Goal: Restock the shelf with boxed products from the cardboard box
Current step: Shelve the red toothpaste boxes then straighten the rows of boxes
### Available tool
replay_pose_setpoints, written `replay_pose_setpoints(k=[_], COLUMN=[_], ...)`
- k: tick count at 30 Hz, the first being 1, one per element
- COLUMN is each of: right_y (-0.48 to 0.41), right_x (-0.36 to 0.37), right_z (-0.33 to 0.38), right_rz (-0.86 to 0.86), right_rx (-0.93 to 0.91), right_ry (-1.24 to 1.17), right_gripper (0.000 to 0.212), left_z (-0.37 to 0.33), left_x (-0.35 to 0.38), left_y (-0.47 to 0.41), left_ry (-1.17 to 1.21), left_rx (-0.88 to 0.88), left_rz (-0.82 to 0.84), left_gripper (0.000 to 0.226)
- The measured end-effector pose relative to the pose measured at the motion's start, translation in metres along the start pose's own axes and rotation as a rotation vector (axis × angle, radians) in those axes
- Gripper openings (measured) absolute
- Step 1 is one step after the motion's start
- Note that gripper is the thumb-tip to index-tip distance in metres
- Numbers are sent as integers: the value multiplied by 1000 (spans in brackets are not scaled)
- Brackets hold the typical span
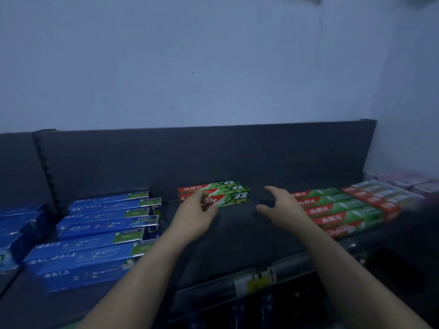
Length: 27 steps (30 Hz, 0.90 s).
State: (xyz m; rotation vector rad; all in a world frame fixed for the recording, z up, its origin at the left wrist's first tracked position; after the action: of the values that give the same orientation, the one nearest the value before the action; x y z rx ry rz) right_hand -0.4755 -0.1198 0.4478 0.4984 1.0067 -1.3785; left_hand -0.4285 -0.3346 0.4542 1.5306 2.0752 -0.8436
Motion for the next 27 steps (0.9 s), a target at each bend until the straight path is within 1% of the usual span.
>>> replay_pose_setpoints(k=[4,7,9,12,16,19,24,27], right_y=[74,142,193,276,393,475,616,698], right_x=[-15,-18,-16,-15,-20,-26,-21,-16], right_z=[1,0,-8,-26,-54,-80,-117,-137], right_rz=[-90,-177,-204,-181,-141,-164,-196,-204], right_rx=[40,85,141,287,534,705,972,1105], right_ry=[57,57,77,137,153,134,68,16], right_gripper=[66,65,65,65,62,61,58,51], left_z=[-13,-19,-23,-29,-38,-46,-49,-49], left_x=[12,23,35,63,117,158,228,271], left_y=[46,88,120,173,249,308,408,470], left_ry=[-57,-17,22,74,72,57,5,-57], left_rx=[175,253,307,357,387,423,411,380], left_rz=[95,195,253,378,600,751,988,1108], left_gripper=[45,50,47,40,42,41,39,38])
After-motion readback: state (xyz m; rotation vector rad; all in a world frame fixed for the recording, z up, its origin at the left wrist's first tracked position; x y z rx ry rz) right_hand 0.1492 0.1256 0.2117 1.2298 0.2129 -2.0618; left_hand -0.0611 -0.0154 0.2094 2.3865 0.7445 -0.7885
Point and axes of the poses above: each hand's wrist, its own y-axis away from the middle knuckle, its own x-axis out of the palm, z = x × y, the point moved 7 cm from there along -y, towards the middle knuckle, and after that the axes turned 7 degrees about -x, right-handed, at the moved point
